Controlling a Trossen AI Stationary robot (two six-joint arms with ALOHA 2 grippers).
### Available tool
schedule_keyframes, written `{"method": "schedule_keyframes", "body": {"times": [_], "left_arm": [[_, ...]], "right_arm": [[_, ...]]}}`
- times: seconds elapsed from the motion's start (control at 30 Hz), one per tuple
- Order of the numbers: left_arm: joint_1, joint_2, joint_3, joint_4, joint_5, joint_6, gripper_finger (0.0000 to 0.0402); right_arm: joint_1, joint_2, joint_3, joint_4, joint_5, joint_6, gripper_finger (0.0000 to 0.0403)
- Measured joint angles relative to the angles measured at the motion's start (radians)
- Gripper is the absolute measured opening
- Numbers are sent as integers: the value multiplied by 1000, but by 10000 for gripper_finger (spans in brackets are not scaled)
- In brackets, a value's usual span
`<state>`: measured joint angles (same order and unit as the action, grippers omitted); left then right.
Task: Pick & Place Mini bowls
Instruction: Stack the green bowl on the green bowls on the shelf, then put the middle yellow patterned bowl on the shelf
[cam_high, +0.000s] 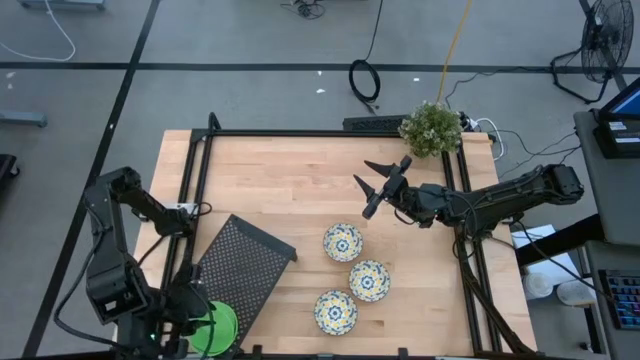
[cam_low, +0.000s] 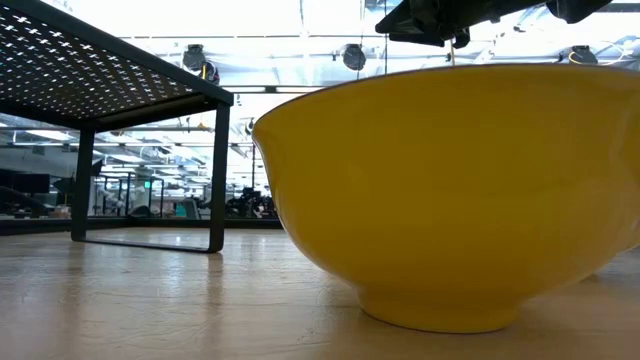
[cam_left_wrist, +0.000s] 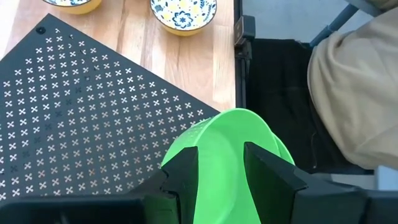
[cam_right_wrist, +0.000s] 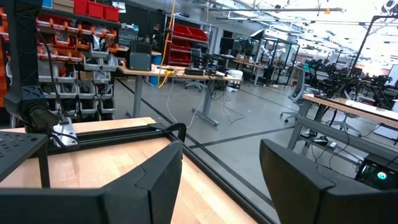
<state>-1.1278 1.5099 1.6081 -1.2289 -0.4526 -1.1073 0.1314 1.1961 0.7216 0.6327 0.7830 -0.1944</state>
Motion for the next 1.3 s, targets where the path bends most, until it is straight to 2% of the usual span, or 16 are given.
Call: {"method": "schedule_keyframes", "body": {"times": [0.9,1.07,1.23,1.3], "left_arm": [[2,-18,-67,-25,-9,-21,131],[2,-55,-67,-25,-120,47,131],[4,-83,-67,-25,-377,177,131],[25,-88,-67,-24,-433,212,131]], "right_arm": [[0,0,0,-1,0,0,205],[0,0,0,0,0,7,205],[0,0,0,-1,0,11,205],[0,0,0,-1,0,11,205]]}}
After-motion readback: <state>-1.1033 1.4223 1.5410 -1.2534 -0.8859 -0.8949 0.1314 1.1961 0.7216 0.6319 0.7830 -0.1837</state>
